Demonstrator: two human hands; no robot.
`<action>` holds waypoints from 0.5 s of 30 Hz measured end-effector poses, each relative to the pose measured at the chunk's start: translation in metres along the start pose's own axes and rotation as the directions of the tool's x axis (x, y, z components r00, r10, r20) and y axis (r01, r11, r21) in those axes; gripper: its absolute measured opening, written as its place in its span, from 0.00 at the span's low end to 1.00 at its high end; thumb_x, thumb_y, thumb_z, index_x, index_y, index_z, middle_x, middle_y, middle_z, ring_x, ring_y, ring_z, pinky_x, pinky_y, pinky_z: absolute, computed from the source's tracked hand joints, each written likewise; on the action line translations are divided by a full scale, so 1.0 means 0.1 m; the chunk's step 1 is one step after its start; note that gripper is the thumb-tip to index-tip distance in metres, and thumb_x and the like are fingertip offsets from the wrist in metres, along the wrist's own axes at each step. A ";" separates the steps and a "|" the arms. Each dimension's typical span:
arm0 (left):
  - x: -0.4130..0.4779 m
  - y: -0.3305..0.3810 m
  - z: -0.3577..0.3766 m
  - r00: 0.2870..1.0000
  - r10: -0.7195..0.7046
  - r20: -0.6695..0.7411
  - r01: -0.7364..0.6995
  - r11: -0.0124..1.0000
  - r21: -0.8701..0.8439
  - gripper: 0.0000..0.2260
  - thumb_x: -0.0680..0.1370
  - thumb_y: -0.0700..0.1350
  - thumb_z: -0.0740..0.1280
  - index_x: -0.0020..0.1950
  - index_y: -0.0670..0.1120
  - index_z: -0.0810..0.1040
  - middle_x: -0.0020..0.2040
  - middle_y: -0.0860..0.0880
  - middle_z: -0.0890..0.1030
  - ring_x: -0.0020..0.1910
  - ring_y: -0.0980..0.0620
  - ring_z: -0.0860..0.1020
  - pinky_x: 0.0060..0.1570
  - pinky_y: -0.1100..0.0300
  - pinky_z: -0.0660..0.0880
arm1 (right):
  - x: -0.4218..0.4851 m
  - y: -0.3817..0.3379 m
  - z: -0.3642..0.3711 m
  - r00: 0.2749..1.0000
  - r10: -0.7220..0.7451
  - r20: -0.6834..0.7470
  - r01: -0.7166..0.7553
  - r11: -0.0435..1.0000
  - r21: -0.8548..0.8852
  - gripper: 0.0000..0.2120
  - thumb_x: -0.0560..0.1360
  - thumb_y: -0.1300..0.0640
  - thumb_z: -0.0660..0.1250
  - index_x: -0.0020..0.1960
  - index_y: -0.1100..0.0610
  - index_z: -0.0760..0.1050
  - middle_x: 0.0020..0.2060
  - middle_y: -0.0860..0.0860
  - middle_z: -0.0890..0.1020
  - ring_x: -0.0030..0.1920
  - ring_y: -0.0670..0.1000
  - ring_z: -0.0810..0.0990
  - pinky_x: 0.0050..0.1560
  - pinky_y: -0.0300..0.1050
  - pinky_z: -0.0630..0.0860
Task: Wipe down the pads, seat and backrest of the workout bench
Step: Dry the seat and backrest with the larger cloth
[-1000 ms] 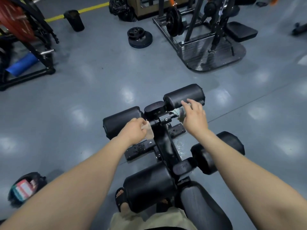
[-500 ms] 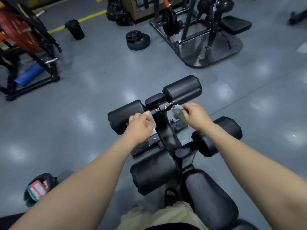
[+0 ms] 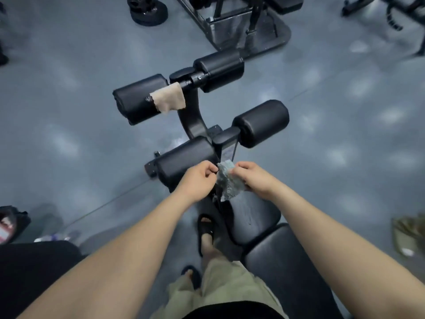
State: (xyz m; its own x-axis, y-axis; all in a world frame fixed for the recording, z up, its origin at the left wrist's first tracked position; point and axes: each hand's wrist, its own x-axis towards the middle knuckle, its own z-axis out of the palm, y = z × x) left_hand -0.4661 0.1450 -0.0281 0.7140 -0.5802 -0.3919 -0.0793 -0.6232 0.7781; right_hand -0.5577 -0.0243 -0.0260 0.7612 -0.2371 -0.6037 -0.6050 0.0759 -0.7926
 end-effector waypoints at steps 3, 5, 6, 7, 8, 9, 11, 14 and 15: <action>-0.23 -0.29 0.31 0.996 -0.072 0.046 0.071 0.997 0.022 0.08 0.78 0.40 0.62 0.52 0.49 0.78 0.36 0.56 0.77 0.31 0.58 0.73 0.28 0.70 0.66 | -0.19 0.50 0.04 0.995 0.086 -0.047 -0.086 0.996 -0.006 0.16 0.78 0.59 0.66 0.35 0.51 0.65 0.28 0.47 0.66 0.26 0.45 0.62 0.25 0.37 0.59; -0.33 -0.47 0.51 0.990 -0.113 0.088 0.108 0.992 0.064 0.07 0.79 0.40 0.62 0.50 0.49 0.77 0.36 0.54 0.77 0.35 0.52 0.75 0.32 0.67 0.69 | -0.31 0.86 -0.01 0.986 0.142 -0.088 -0.140 0.990 0.032 0.16 0.78 0.58 0.66 0.36 0.51 0.64 0.27 0.45 0.65 0.25 0.44 0.62 0.23 0.37 0.59; -0.36 -0.55 0.59 0.986 -0.133 0.098 0.125 0.989 0.083 0.07 0.79 0.40 0.62 0.50 0.50 0.76 0.37 0.53 0.78 0.37 0.50 0.76 0.34 0.64 0.70 | -0.34 1.04 -0.06 0.982 0.160 -0.105 -0.154 0.986 0.060 0.16 0.79 0.58 0.66 0.36 0.52 0.64 0.27 0.45 0.65 0.24 0.43 0.63 0.23 0.36 0.60; -0.39 -0.61 0.67 0.982 -0.155 0.109 0.144 0.984 0.106 0.06 0.79 0.40 0.62 0.50 0.50 0.76 0.38 0.53 0.78 0.38 0.50 0.76 0.36 0.62 0.71 | -0.39 1.19 -0.11 0.975 0.182 -0.129 -0.173 0.982 0.077 0.15 0.79 0.58 0.65 0.36 0.52 0.64 0.27 0.45 0.65 0.25 0.44 0.63 0.24 0.36 0.61; -0.39 -0.68 0.77 0.975 -0.187 0.118 0.172 0.977 0.129 0.06 0.79 0.41 0.61 0.50 0.51 0.76 0.39 0.53 0.79 0.38 0.49 0.76 0.38 0.61 0.72 | -0.38 1.39 -0.19 0.968 0.200 -0.154 -0.189 0.979 0.083 0.13 0.78 0.58 0.65 0.37 0.52 0.65 0.28 0.46 0.66 0.28 0.45 0.65 0.27 0.38 0.62; -0.39 -0.75 0.83 0.970 -0.213 0.118 0.195 0.970 0.148 0.06 0.79 0.42 0.61 0.50 0.51 0.76 0.40 0.53 0.80 0.37 0.50 0.76 0.39 0.60 0.73 | -0.38 1.54 -0.24 0.959 0.210 -0.189 -0.200 0.977 0.071 0.11 0.77 0.56 0.65 0.38 0.52 0.67 0.31 0.47 0.68 0.32 0.48 0.67 0.31 0.41 0.63; -0.32 -0.86 1.01 0.957 -0.258 0.132 0.232 0.955 0.185 0.06 0.80 0.43 0.61 0.50 0.53 0.76 0.41 0.53 0.81 0.36 0.50 0.77 0.41 0.57 0.76 | -0.31 1.84 -0.41 0.933 0.247 -0.262 -0.237 0.969 0.068 0.07 0.75 0.53 0.64 0.40 0.52 0.69 0.34 0.48 0.70 0.38 0.51 0.68 0.37 0.45 0.64; -0.13 -0.97 1.22 0.947 -0.277 0.161 0.224 0.932 0.286 0.06 0.80 0.44 0.61 0.52 0.52 0.76 0.48 0.51 0.82 0.46 0.49 0.79 0.51 0.56 0.77 | -0.12 2.14 -0.67 0.882 0.266 -0.389 -0.252 0.964 0.087 0.06 0.76 0.52 0.62 0.42 0.52 0.69 0.36 0.48 0.72 0.39 0.49 0.69 0.39 0.44 0.66; -0.03 -1.02 1.34 0.945 -0.279 0.172 0.215 0.924 0.317 0.06 0.80 0.43 0.61 0.53 0.51 0.76 0.50 0.50 0.82 0.48 0.48 0.79 0.53 0.56 0.76 | -0.03 2.25 -0.77 0.862 0.261 -0.434 -0.247 0.965 0.089 0.07 0.77 0.52 0.62 0.42 0.52 0.69 0.36 0.47 0.72 0.38 0.49 0.70 0.39 0.43 0.67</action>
State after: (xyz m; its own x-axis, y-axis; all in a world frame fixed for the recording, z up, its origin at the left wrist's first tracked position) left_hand -0.5533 0.1401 -0.1723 0.5773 -0.4647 -0.6714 -0.1402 -0.8665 0.4791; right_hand -0.7142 -0.0806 -0.1960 0.3972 -0.6053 -0.6898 -0.7505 0.2183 -0.6237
